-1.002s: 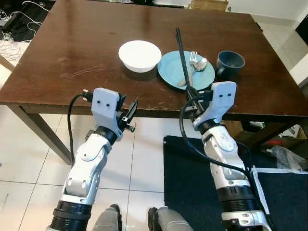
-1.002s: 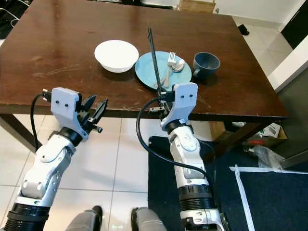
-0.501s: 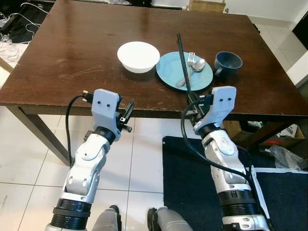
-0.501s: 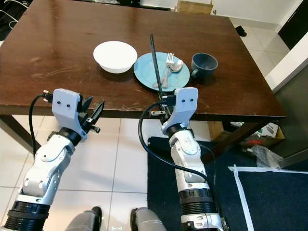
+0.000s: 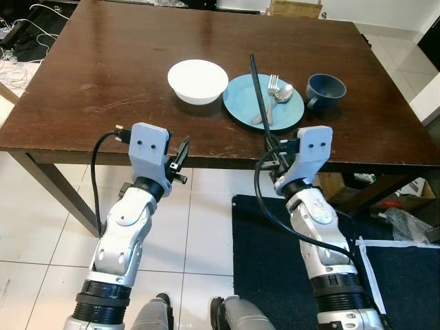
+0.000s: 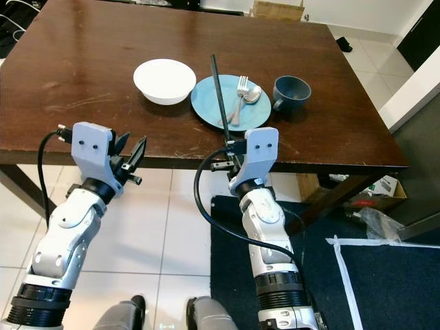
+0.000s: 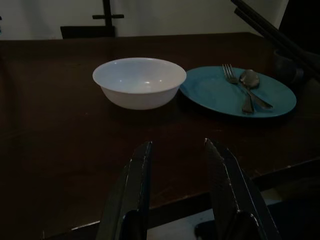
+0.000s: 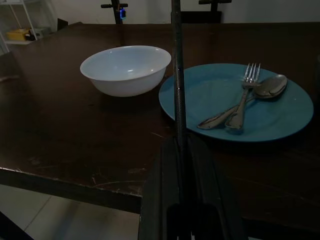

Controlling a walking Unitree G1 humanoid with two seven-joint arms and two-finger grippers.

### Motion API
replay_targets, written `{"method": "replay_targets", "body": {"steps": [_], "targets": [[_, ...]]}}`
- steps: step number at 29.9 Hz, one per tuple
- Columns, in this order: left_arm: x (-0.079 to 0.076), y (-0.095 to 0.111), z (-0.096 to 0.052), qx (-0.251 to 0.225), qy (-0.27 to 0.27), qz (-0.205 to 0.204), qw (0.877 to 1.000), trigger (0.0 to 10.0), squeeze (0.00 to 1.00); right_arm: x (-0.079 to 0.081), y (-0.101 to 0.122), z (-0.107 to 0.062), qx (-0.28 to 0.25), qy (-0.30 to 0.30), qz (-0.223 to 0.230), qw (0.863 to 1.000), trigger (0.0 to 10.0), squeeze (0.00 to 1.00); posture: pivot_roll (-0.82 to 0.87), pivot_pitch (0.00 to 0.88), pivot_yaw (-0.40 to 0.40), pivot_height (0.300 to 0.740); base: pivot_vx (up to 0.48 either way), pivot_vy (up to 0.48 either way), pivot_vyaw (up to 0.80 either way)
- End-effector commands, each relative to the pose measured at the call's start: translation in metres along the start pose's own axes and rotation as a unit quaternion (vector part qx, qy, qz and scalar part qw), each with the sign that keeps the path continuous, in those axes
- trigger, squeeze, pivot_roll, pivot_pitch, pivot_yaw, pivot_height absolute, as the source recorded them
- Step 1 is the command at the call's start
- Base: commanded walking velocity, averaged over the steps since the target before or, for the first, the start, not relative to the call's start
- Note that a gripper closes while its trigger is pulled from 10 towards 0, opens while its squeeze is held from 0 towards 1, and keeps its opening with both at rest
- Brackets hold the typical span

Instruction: Setting the table

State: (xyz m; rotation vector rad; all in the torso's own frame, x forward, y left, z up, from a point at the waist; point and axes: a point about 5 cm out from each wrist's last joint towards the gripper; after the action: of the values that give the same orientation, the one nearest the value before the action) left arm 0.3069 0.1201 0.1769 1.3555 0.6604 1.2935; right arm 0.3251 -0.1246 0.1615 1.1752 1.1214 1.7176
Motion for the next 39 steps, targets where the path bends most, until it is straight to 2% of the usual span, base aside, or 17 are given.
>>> {"method": "replay_targets", "body": {"steps": [1, 20, 31, 39], "targets": [[-0.003, -0.001, 0.001, 0.000, -0.003, 0.003, 1.000, 10.0, 0.00, -0.003, -0.004, -0.003, 0.010, -0.010, 0.009, 1.000, 10.0, 0.00, 0.02, 0.114, -0.035, 0.740, 0.000, 0.000, 0.00], [-0.008, -0.006, -0.001, 0.006, -0.004, 0.001, 1.000, 10.0, 0.00, -0.005, -0.010, -0.007, 0.014, -0.015, 0.010, 1.000, 10.0, 0.00, 0.02, 0.095, -0.031, 0.740, 0.000, 0.000, 0.00], [0.002, 0.000, 0.008, -0.011, 0.013, 0.008, 1.000, 10.0, 0.00, -0.004, -0.005, -0.002, -0.005, -0.013, 0.008, 1.000, 10.0, 0.00, 0.03, 0.042, -0.028, 0.740, 0.000, 0.000, 0.00], [0.002, 0.002, 0.012, -0.020, 0.014, 0.009, 1.000, 10.0, 0.00, -0.004, -0.002, 0.001, -0.012, -0.012, 0.004, 1.000, 10.0, 0.00, 0.03, 0.023, -0.028, 0.740, 0.000, 0.000, 0.00]]}}
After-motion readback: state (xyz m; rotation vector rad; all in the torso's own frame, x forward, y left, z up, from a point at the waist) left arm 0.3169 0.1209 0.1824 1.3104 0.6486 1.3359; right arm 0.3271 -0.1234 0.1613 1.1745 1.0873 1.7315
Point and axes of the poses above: a point about 5 cm out from each wrist's last joint towards the gripper, its own z axis pointing out of the wrist towards the gripper, its own y axis along the axis of the wrist's last joint, x = y × z, and after that the axes turned 14 degrees about z, right-handed
